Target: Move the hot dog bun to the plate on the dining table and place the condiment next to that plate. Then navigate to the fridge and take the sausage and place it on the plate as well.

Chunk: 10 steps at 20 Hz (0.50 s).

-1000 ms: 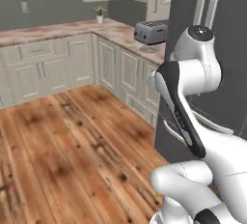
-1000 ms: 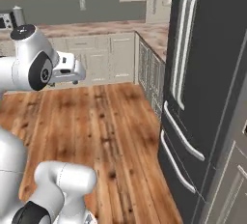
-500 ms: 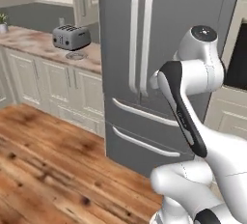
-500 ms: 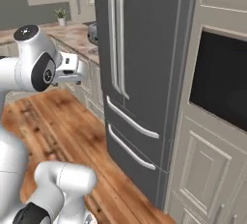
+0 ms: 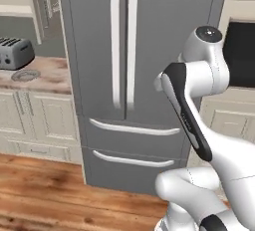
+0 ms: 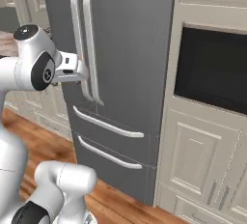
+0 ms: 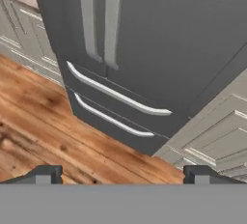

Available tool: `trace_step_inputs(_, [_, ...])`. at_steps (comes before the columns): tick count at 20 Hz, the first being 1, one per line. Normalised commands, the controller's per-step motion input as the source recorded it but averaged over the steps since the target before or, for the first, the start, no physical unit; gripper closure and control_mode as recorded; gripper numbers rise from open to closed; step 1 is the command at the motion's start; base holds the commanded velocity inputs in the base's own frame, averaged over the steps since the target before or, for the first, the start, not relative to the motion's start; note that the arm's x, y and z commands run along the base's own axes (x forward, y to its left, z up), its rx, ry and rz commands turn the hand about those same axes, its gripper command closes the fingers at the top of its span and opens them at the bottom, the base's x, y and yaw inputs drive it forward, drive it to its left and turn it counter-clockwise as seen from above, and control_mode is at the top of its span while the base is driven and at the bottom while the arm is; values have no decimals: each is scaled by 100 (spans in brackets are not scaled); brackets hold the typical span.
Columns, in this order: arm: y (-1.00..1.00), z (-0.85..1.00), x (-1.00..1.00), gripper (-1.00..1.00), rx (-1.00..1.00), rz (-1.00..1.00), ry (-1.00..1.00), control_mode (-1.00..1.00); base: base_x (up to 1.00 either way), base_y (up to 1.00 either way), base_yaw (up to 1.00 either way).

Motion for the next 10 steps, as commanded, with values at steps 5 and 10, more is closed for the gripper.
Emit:
trace_step_inputs(5, [0,0,0,-100,0,0,0,100,0,67,-46])
trace_step_inputs(10, [0,0,0,-100,0,0,0,100,12,76,-28])
